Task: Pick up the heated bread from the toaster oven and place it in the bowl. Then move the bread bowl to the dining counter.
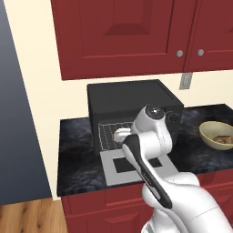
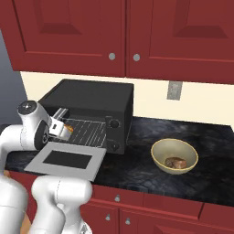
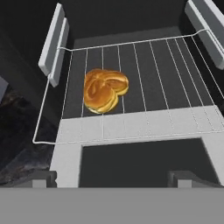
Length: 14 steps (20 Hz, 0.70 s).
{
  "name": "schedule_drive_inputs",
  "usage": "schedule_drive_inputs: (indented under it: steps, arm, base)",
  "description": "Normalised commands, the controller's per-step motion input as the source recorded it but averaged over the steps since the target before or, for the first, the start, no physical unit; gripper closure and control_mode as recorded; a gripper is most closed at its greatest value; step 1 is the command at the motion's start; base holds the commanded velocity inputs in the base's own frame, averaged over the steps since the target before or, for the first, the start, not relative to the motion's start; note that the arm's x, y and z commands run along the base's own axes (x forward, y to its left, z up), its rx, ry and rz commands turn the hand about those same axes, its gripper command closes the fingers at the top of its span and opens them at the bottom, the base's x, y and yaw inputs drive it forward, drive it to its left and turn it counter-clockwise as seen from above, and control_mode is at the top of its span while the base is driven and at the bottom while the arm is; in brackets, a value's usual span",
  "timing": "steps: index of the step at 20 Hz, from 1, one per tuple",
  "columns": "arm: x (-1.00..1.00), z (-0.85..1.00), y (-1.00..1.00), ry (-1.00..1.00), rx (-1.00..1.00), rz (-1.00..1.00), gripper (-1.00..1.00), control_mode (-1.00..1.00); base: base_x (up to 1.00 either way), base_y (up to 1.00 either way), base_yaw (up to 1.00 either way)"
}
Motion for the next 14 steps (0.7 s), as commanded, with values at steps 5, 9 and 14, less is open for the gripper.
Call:
schedule_drive_inputs:
  steps: [5, 9, 14]
  arm:
    - [0.56, -0.25, 0.29, -0.01, -0.03, 0.00, -1.00, -1.00]
    - [0.45, -0.16, 0.01, 0.01, -0.01, 0.00, -1.00, -1.00]
    - [0.30, -0.19, 0.00, 0.04, 0.00, 0.00, -1.00, -1.00]
  base:
    - [0.00, 0.00, 0.00]
    - [0.00, 0.00, 0.00]
    - [0.00, 0.00, 0.00]
